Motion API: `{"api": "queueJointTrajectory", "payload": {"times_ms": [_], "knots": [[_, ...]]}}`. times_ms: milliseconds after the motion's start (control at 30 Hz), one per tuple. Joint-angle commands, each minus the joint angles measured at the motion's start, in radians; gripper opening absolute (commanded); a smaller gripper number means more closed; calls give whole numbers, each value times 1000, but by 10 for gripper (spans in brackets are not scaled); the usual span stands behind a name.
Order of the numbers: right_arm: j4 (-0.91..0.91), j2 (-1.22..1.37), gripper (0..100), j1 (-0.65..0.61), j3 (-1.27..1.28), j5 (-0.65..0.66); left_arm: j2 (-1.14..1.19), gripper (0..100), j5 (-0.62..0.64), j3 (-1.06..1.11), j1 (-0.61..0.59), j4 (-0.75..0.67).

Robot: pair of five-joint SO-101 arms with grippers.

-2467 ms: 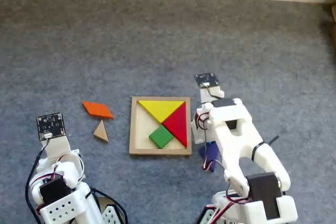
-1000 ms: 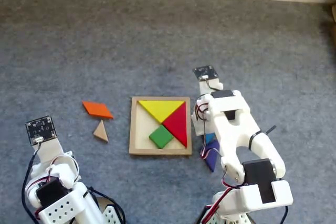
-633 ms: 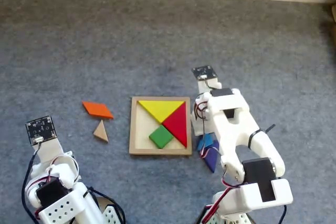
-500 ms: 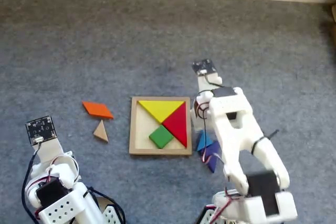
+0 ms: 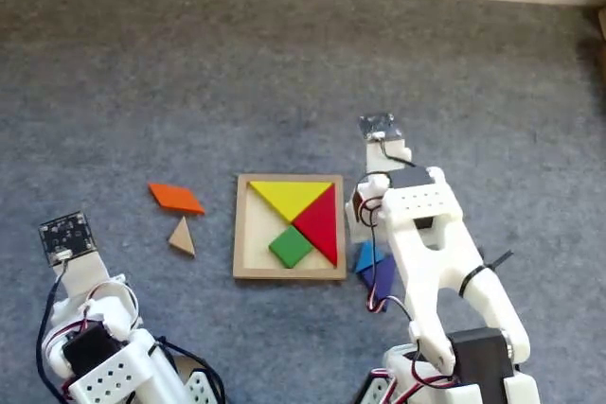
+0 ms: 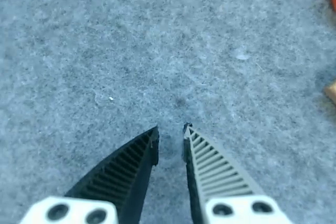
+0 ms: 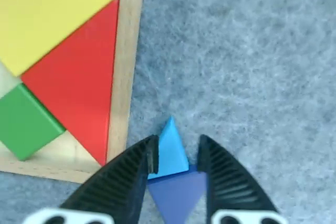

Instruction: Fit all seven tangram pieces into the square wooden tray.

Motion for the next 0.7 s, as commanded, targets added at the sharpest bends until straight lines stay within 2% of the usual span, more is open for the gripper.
{"api": "queueJointTrajectory", "payload": {"times_ms": [0,400,667], "knots": [[12,-51,177,-38,1,-48,-42,91,3,19,-25,3],[13,-51,177,-38,5,-143,-42,91,3,19,-25,3],[-28,-51,180,-133,99,-370,-44,91,3,19,-25,5]]}}
